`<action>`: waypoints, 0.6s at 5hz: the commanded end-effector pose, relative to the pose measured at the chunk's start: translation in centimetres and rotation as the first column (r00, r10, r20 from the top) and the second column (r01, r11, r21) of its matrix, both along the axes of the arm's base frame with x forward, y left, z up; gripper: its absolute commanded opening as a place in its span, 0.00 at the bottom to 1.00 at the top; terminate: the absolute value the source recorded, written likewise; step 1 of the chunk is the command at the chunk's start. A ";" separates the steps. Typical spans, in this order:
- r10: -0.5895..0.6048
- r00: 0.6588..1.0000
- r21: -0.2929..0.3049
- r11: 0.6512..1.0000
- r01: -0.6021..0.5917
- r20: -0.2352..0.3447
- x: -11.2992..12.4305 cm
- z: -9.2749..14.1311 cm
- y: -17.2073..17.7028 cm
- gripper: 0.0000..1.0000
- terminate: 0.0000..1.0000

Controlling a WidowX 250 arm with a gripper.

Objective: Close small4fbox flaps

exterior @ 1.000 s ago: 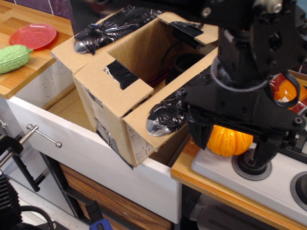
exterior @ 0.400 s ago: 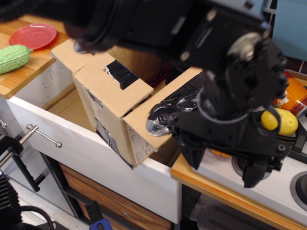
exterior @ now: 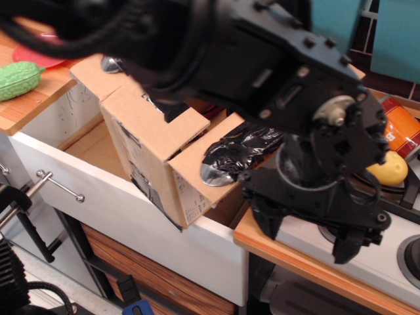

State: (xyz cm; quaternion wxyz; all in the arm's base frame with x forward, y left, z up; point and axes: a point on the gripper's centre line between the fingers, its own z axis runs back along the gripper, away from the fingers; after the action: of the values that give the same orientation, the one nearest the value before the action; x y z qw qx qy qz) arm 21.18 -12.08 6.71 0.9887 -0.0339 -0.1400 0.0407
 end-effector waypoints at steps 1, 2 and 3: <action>0.027 0.998 0.041 0.999 -0.030 0.063 1.4 -0.9 0.1 1.00 0.00; 0.000 0.996 0.095 0.995 -0.009 0.092 2.1 -1.0 1.0 1.00 0.00; -0.046 0.995 0.114 0.993 0.036 0.089 4.7 -0.4 2.2 1.00 0.00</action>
State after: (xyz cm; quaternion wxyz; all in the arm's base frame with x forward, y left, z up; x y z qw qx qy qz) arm 24.65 -9.85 5.20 0.9867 0.0271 -0.1602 0.0066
